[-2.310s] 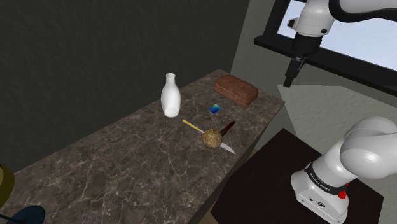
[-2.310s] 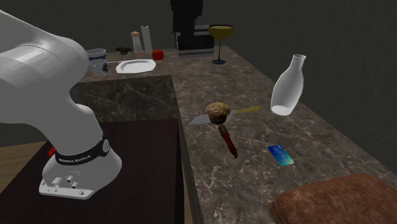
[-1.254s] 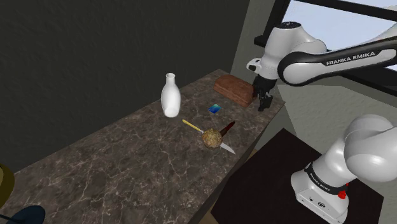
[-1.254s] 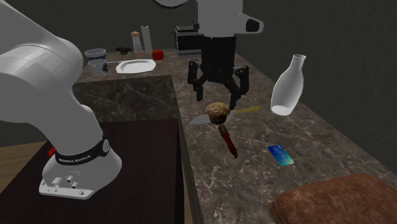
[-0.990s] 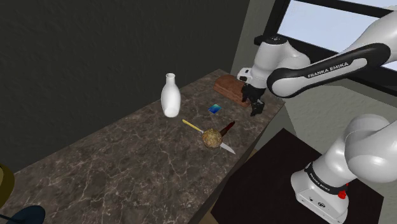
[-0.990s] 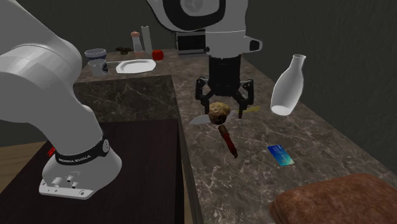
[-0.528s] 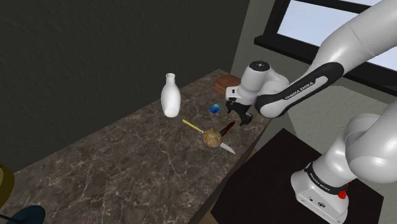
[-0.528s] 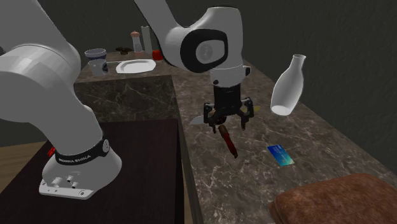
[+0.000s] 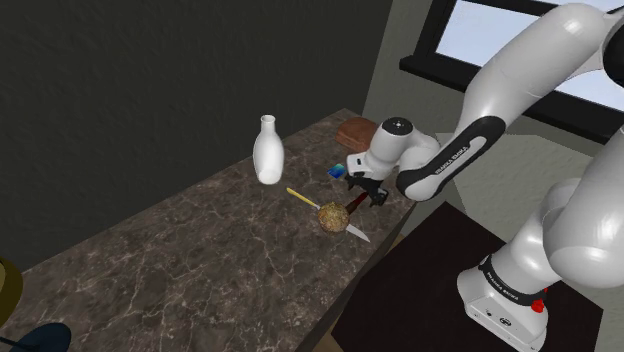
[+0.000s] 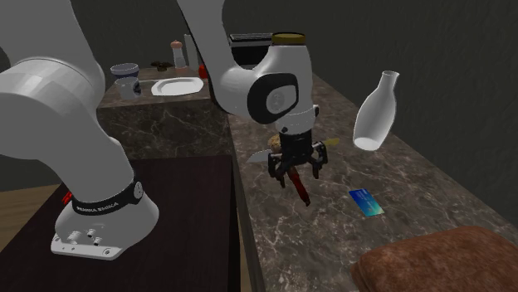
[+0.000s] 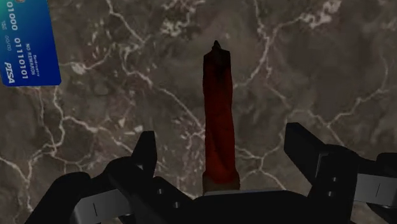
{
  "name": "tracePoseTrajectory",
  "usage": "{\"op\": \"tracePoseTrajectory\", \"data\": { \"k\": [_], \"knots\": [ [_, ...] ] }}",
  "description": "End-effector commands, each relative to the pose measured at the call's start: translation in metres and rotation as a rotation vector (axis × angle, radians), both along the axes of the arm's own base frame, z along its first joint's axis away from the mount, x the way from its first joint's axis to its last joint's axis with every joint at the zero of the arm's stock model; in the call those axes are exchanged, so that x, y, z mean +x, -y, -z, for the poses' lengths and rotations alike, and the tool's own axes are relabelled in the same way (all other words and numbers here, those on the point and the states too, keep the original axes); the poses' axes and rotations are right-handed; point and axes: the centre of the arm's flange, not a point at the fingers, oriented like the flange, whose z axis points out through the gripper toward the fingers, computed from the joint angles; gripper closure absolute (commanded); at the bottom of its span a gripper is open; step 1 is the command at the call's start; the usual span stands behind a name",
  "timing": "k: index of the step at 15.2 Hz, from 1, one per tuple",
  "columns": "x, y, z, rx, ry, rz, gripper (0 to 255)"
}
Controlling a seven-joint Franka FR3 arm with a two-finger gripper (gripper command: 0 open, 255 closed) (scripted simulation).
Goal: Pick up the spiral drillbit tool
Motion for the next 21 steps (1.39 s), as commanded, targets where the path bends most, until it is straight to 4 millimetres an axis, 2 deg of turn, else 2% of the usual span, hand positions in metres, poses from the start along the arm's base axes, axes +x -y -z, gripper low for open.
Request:
{"op": "tracePoseTrajectory", "data": {
  "k": [1,2,4,5,14,21],
  "knots": [
    [0.001,0.000,0.011,0.000,0.001,-0.001,0],
    [0.001,0.000,0.019,0.000,0.001,-0.001,0],
    [0.001,0.000,0.019,0.001,0.000,-0.001,0],
    [0.001,0.000,0.019,0.000,0.000,-0.001,255],
    [0.001,0.000,0.019,0.000,0.001,-0.001,255],
    [0.001,0.000,-0.018,0.000,0.001,-0.001,255]
  ]
}}
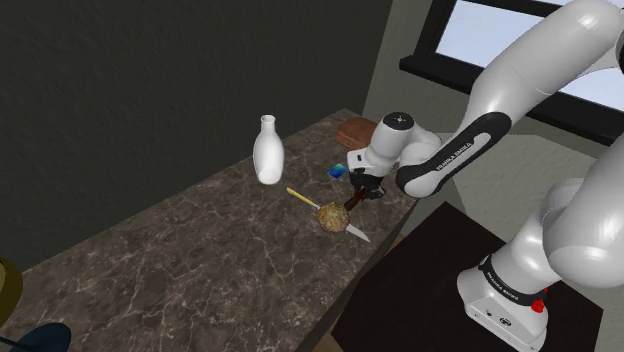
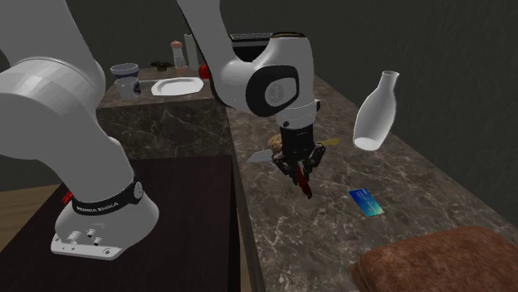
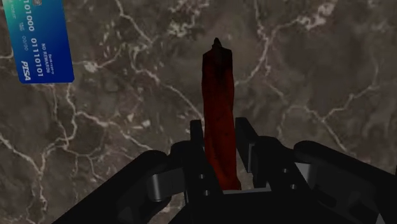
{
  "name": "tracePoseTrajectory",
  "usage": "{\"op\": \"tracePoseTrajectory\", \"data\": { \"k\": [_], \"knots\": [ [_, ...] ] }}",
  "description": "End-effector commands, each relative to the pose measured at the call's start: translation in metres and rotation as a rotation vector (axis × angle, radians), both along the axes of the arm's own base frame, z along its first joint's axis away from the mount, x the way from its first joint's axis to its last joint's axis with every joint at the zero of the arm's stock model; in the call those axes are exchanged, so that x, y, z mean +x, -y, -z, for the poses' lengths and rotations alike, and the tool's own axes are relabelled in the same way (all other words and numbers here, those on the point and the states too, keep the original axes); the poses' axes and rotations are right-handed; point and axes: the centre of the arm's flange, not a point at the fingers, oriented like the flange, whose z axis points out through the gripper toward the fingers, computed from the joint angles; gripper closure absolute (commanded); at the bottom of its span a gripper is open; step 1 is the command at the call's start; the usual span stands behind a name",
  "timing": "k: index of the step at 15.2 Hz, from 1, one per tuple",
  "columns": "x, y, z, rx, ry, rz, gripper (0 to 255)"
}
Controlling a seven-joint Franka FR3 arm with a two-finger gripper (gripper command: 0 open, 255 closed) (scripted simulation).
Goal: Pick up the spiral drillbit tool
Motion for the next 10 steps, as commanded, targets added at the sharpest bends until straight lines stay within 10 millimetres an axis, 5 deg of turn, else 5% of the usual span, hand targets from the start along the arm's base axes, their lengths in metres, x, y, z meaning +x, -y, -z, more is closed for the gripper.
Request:
{"op": "tracePoseTrajectory", "data": {
  "k": [1,10],
  "knots": [
    [-0.001,0.001,-0.010,0.000,0.000,0.000,255],
    [-0.001,0.001,-0.047,0.000,0.000,0.000,255]
  ]
}}
